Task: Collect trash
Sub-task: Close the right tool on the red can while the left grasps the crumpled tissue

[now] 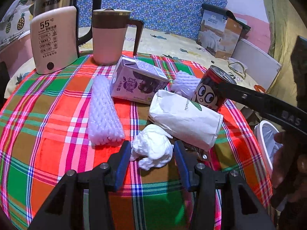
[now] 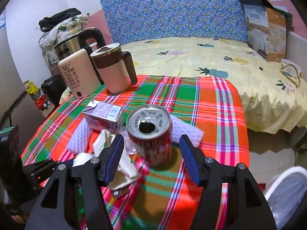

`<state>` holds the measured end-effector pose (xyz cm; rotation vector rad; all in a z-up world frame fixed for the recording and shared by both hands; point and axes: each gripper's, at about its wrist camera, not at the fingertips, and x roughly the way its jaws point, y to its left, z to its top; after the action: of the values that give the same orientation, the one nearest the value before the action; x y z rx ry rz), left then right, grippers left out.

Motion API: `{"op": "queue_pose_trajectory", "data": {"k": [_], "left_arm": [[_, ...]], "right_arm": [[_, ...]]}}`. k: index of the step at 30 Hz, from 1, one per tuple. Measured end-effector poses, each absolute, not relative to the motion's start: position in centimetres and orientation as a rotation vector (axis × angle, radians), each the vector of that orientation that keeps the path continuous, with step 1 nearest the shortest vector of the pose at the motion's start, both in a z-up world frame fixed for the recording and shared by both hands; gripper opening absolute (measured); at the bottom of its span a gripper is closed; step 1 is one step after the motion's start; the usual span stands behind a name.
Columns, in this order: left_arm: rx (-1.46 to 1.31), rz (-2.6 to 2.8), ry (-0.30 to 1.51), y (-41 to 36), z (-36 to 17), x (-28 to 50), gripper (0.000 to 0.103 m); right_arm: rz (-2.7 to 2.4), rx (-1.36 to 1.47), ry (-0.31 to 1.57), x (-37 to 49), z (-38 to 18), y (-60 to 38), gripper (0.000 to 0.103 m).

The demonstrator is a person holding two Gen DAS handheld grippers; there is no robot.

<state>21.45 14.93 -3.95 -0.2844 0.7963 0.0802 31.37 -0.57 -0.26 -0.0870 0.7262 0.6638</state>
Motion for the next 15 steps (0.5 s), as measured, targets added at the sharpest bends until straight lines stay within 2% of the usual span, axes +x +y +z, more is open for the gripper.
{"op": "queue_pose_trajectory", "data": {"k": [6,8,11,15], "left_arm": [[-0.315,0.065,0.803,15.3,-4.3,21.6,0.047],[-0.325,0.064,0.802,15.4,-4.2,21.6,0.038],[-0.335,0.061,0.793,15.6,-4.2,21.5,0.032],[-0.335,0.064,0.773,15.6,-3.9,21.2,0.029]], "right_arm": [[0.656,-0.110,0.727,32.3,-0.8,0.3,0.062],[0.658,-0.103,0.737,32.4,-0.8,0.2,0.062],[0.645,-0.088,0.734,32.0,-0.5,-0.3,0.056],[0.638,-0.069,0.732,31.7,-0.1,-0.9,0.056]]}}
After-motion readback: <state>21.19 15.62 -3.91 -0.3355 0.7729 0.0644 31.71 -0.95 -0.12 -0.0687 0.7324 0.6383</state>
